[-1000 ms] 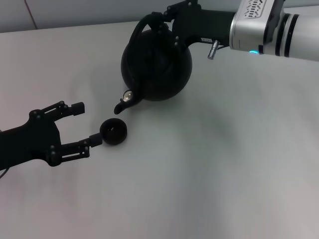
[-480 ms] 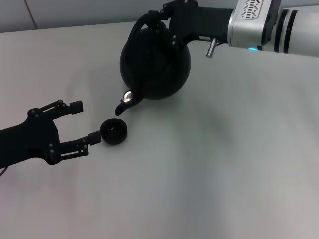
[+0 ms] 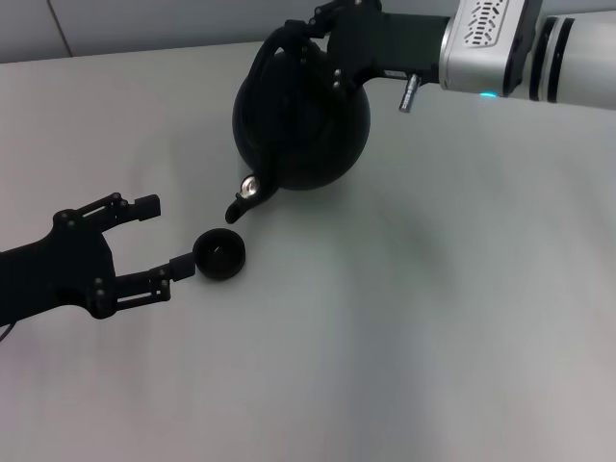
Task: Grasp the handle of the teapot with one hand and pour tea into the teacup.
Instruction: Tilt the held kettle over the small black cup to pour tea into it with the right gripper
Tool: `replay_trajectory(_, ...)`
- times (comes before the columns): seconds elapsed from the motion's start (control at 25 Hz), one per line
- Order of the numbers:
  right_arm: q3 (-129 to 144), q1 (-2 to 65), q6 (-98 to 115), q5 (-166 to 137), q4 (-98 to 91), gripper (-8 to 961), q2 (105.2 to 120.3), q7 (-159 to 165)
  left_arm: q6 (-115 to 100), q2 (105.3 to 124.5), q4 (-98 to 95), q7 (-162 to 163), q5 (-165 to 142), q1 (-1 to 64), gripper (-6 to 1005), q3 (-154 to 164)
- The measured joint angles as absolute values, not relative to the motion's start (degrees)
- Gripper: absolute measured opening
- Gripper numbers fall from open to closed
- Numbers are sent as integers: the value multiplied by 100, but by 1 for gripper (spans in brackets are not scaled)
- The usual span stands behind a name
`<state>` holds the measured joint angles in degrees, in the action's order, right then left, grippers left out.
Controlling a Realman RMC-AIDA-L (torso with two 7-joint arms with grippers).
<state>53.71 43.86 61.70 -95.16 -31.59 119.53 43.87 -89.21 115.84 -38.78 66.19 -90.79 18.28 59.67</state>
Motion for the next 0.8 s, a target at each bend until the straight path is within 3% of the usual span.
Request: replay_trajectory(0.8,5390,4456,6071,-9502,-3217,94,11962,4060,-8830,11593,-3897,6688,-9079,1878,860,5968)
